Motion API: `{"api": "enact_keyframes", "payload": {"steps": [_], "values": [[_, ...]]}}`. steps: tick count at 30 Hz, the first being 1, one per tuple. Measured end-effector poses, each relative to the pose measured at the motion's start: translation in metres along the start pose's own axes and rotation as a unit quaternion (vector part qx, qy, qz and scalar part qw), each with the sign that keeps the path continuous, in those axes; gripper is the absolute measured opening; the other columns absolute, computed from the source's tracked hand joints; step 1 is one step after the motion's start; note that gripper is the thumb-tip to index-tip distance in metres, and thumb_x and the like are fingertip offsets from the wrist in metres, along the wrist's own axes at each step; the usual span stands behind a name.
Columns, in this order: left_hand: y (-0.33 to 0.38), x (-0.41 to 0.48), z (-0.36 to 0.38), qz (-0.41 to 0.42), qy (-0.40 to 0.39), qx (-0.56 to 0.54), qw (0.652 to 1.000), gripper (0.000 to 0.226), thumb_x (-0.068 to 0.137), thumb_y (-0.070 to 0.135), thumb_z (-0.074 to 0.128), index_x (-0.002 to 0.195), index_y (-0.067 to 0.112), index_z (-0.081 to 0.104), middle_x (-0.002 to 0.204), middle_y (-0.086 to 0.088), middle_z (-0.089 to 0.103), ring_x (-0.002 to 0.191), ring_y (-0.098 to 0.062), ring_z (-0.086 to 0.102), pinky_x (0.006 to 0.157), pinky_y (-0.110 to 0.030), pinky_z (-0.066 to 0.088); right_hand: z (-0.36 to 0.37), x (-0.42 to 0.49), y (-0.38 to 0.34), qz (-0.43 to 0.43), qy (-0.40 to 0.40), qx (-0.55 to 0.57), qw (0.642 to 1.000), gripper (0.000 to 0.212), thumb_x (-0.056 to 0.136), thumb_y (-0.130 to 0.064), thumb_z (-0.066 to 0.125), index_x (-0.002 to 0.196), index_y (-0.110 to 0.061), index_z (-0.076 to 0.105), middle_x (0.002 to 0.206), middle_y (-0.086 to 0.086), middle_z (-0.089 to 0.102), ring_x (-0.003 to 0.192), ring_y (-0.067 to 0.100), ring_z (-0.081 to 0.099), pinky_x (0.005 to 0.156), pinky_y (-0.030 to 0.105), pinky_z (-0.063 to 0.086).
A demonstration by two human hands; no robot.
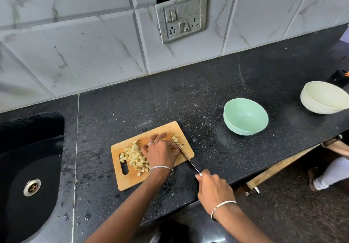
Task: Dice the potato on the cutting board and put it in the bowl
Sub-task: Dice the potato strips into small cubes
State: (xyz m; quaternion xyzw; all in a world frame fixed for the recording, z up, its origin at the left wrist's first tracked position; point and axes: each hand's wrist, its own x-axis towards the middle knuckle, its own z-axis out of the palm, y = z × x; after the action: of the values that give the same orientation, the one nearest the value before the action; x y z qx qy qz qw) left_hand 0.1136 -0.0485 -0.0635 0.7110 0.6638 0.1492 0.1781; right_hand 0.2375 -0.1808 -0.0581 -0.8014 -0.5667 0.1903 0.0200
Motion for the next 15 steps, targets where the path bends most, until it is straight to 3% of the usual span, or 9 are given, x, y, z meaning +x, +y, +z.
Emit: {"api": "enact_keyframes", "payload": {"steps": [4,7,11,15], "values": [[-0.006,0.004,-0.007,0.002,0.010,-0.009,1.000,0.007,0.073,0.041,0.075,0.077,0.038,0.070,0.132,0.014,0.056,0.128,-0.017,0.038,0.097,-0.045,0.022,-0.008,0.013,0.017,0.009,-0.073,0.109,0.991,0.038,0.101,-0.050,0.031,0.089,-0.020,0.052,0.098,0.011,0.066,0.100,0.037,0.061,0.078,0.041,0.045],[-0.010,0.009,-0.014,-0.003,0.027,-0.022,0.999,0.004,0.078,0.036,0.073,0.081,0.038,0.072,0.128,0.014,0.059,0.125,-0.017,0.043,0.097,-0.044,0.024,-0.013,0.021,0.026,-0.002,-0.059,0.138,0.989,0.045,0.100,-0.052,0.032,0.086,-0.017,0.055,0.092,0.008,0.068,0.095,0.034,0.061,0.080,0.040,0.047],[-0.014,0.014,-0.024,-0.007,0.017,-0.014,1.000,0.010,0.084,0.034,0.067,0.093,0.039,0.068,0.125,0.012,0.061,0.122,-0.021,0.047,0.091,-0.041,0.026,-0.017,0.029,0.026,-0.034,-0.046,0.118,0.991,0.048,0.098,-0.059,0.030,0.083,-0.019,0.054,0.089,0.003,0.068,0.093,0.032,0.061,0.080,0.042,0.049],[-0.023,0.010,-0.034,0.012,-0.027,0.040,0.999,0.032,0.084,0.043,0.065,0.116,0.038,0.060,0.131,0.007,0.057,0.125,-0.023,0.045,0.097,-0.044,0.027,-0.025,0.035,0.020,-0.061,-0.058,0.084,0.993,0.052,0.096,-0.063,0.025,0.085,-0.020,0.052,0.090,0.006,0.067,0.091,0.036,0.061,0.078,0.044,0.050]]}}
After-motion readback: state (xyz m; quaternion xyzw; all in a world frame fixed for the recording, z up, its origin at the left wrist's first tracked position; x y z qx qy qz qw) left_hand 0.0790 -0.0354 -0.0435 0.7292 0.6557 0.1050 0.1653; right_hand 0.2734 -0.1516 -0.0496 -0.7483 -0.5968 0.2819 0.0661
